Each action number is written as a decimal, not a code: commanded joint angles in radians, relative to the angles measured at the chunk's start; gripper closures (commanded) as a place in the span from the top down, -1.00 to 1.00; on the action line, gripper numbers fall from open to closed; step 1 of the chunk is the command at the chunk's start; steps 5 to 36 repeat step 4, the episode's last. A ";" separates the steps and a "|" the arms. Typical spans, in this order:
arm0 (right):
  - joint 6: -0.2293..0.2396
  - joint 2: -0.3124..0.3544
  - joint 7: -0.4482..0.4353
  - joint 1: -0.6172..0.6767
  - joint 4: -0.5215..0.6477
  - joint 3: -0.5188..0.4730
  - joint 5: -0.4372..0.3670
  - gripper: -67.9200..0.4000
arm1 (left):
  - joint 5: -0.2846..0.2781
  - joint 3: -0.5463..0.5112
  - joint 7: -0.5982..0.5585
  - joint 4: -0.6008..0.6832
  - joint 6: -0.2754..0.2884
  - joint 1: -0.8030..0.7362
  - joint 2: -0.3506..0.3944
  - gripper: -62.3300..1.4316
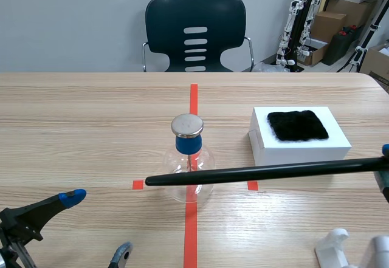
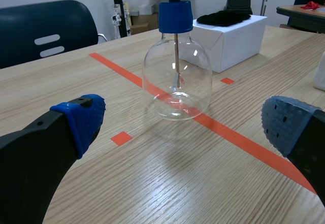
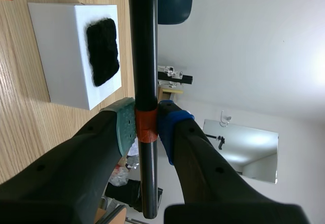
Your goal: Do the electroscope experiment. pick up the black charging rod
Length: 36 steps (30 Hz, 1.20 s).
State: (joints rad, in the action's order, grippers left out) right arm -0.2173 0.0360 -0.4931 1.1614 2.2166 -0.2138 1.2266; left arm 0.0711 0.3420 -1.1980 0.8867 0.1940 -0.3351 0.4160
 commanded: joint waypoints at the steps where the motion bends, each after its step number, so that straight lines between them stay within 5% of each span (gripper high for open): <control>1: -0.011 0.000 0.004 -0.001 0.010 -0.001 -0.007 -0.94 | -0.006 -0.002 -0.014 0.009 0.002 0.000 0.000 1.00; 36: -0.011 0.000 0.004 -0.001 0.010 -0.001 -0.007 -0.94 | -0.006 -0.002 -0.014 0.009 0.002 0.000 0.000 1.00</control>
